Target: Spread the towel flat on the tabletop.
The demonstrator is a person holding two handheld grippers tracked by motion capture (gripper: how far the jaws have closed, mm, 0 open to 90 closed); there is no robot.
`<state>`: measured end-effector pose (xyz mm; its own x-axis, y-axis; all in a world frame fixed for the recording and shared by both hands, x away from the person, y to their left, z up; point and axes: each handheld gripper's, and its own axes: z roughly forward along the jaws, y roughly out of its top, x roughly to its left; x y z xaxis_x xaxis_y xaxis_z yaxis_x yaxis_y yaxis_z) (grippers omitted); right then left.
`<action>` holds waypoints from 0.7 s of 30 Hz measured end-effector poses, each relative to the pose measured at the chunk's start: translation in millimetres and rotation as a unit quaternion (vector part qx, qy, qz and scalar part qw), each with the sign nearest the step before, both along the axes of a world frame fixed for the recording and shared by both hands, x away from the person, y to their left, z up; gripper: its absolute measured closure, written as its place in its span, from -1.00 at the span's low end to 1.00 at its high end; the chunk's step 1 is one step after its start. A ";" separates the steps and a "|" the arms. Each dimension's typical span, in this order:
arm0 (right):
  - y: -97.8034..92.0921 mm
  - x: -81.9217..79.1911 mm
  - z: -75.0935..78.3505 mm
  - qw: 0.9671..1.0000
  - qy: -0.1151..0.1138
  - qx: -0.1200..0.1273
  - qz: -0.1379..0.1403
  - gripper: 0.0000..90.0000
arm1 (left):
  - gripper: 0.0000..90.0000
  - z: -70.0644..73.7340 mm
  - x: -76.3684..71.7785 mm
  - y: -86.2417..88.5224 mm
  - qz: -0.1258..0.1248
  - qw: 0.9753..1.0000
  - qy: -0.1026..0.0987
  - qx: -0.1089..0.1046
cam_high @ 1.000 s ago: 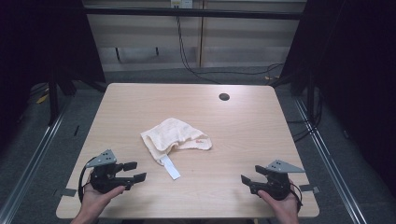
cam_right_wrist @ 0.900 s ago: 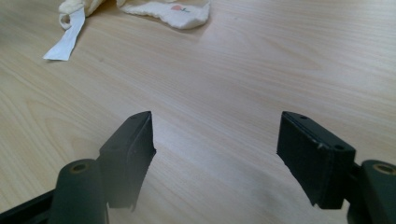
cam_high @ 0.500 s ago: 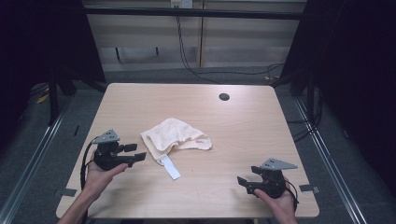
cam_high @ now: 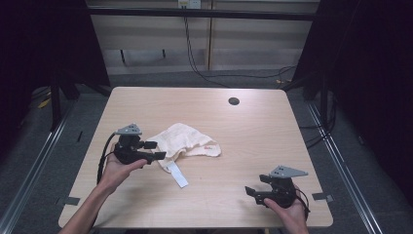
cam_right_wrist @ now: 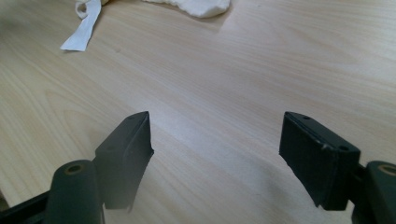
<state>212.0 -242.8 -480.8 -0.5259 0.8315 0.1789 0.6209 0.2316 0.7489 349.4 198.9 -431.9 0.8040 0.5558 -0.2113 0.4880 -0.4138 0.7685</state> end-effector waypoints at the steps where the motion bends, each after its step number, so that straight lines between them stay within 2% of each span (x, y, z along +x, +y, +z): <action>1: -0.3 0.8 -0.8 1.000 0.000 -0.003 0.001 -0.45 | -0.19 -3.7 4.2 -2.2 -0.001 1.000 0.003 0.000; 4: -0.6 1.3 -1.1 1.000 0.001 -0.002 0.000 -0.45 | -0.20 -8.6 10.2 -5.6 0.011 1.000 0.007 0.001; 5: -0.8 1.6 -1.1 1.000 0.002 0.000 -0.002 -0.45 | -0.21 -14.9 15.6 -9.3 0.015 1.000 0.012 0.002; 7: -1.1 2.3 -1.3 1.000 0.001 0.000 -0.001 -0.46 | -0.11 -21.1 16.9 -12.6 0.019 1.000 0.005 0.005; 8: -1.2 2.3 -1.4 1.000 0.002 -0.001 0.001 -0.46 | -0.10 -21.1 16.9 -12.6 0.019 1.000 0.005 0.005; 9: -1.1 2.3 -1.6 1.000 0.002 -0.003 0.003 -0.46 | -0.09 -29.0 20.9 -15.7 0.014 1.000 0.020 0.005; 12: -1.0 2.2 -2.0 1.000 0.003 -0.003 0.002 -0.47 | -0.10 -37.4 24.9 -19.0 0.013 1.000 0.024 0.011; 14: -1.0 2.0 -2.0 1.000 0.003 -0.005 0.000 -0.48 | -0.07 -39.5 25.5 -20.9 0.010 1.000 0.025 0.013; 15: -1.7 2.0 -2.3 1.000 0.006 -0.005 -0.002 -0.47 | -0.04 -43.8 27.2 -25.5 0.004 0.999 0.020 0.032; 18: -2.5 2.8 -2.8 1.000 0.010 -0.003 -0.002 -0.43 | 0.05 -46.9 30.3 -29.7 0.007 0.999 0.020 0.036; 19: -2.4 2.9 -2.7 1.000 0.008 -0.004 -0.003 -0.42 | 0.03 -47.3 33.4 -34.4 0.005 0.999 0.027 0.036; 21: -1.6 3.0 -2.0 1.000 0.003 -0.004 -0.002 -0.42 | 0.04 -48.9 34.2 -40.1 0.000 0.999 0.023 0.044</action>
